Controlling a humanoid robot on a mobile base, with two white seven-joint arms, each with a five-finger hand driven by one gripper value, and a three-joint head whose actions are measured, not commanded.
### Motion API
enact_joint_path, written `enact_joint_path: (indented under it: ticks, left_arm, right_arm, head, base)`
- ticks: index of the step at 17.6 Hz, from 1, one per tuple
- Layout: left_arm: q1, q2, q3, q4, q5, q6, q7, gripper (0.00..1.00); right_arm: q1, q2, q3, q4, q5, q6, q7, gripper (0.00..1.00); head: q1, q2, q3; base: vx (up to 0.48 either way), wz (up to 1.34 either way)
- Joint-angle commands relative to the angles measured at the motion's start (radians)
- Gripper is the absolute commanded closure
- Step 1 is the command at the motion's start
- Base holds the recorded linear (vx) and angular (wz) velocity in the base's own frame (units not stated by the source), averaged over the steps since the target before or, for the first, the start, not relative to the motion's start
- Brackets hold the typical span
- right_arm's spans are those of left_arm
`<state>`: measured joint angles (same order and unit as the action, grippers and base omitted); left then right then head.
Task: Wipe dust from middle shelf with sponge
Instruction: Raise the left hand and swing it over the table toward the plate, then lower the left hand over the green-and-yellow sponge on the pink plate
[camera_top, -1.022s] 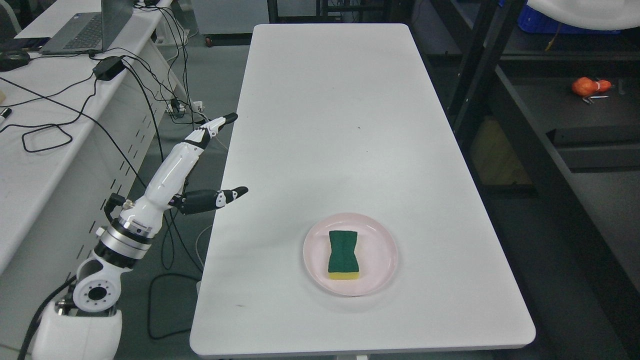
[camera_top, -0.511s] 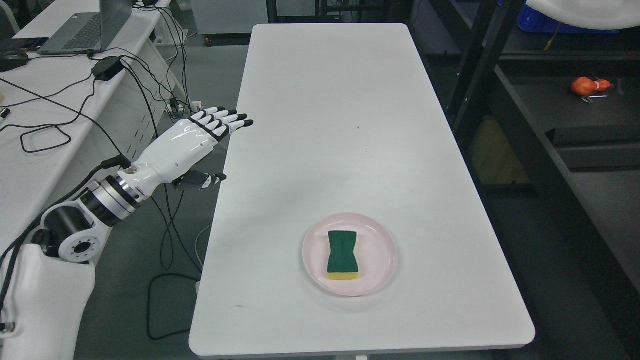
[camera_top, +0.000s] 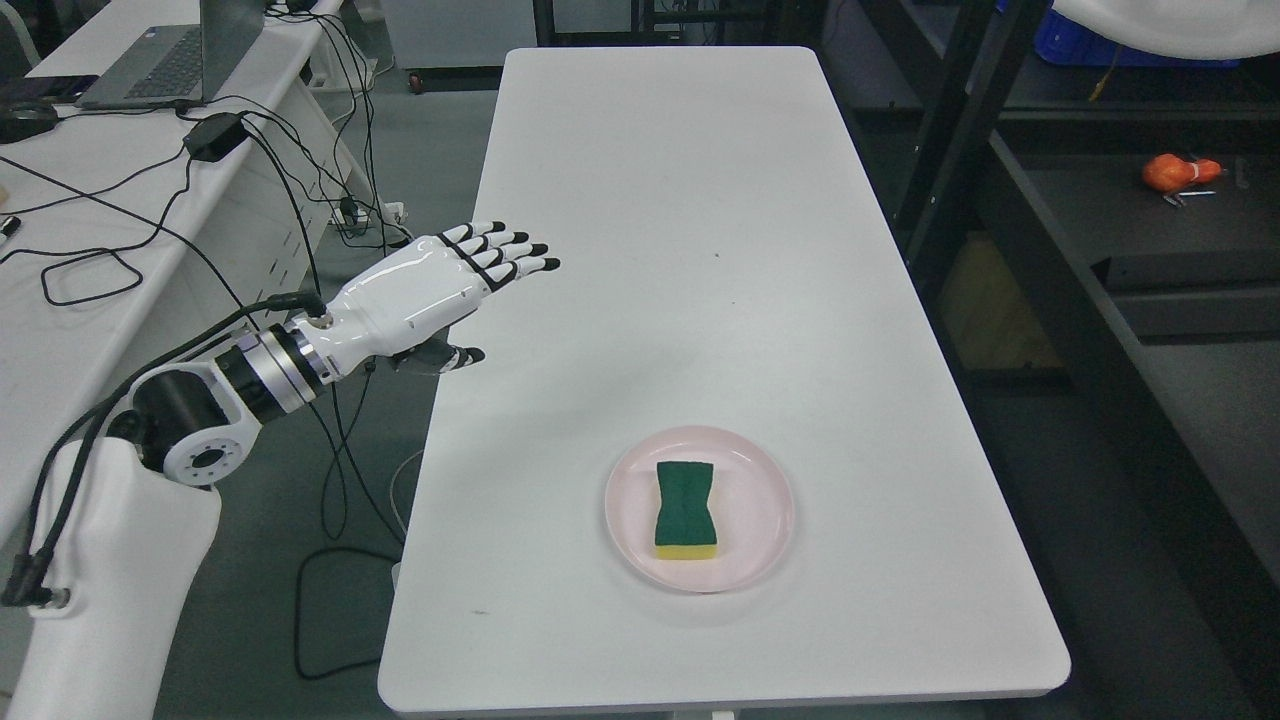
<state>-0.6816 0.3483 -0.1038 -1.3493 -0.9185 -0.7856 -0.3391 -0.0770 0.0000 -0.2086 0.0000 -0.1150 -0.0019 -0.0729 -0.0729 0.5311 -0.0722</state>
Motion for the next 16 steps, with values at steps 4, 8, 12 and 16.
enact_joint_path:
  ticks: [4,8,12,16]
  left_arm:
    - [-0.096,-0.07,-0.371,0.045,-0.051,0.0,0.006,0.04]
    - [-0.093,-0.132,-0.503,0.058,-0.048,0.0,0.012,0.04]
    - [-0.085,-0.147,-0.517,0.065,-0.049,0.0,0.011,0.04]
    - [-0.082,-0.129,-0.501,0.056,-0.051,0.0,0.009,0.04]
  right_arm:
    - [0.0,-0.017,0.0,-0.017,0.0,0.072,0.001,0.0]
    - [0.0,-0.017,0.0,-0.017,0.0,0.072,0.001,0.0]
    - [0.0,-0.017,0.0,-0.017,0.0,0.072,0.001,0.0]
    - [0.0,-0.017,0.0,-0.017,0.0,0.072,0.001,0.0]
  head:
    - [0.0,0.0,0.0]
    - [0.0,0.0,0.0]
    - [0.0,0.0,0.0]
    - [0.0,0.0,0.0]
  base:
    - [0.0,0.0]
    - [0.0,0.0]
    - [0.0,0.0]
    - [0.0,0.0]
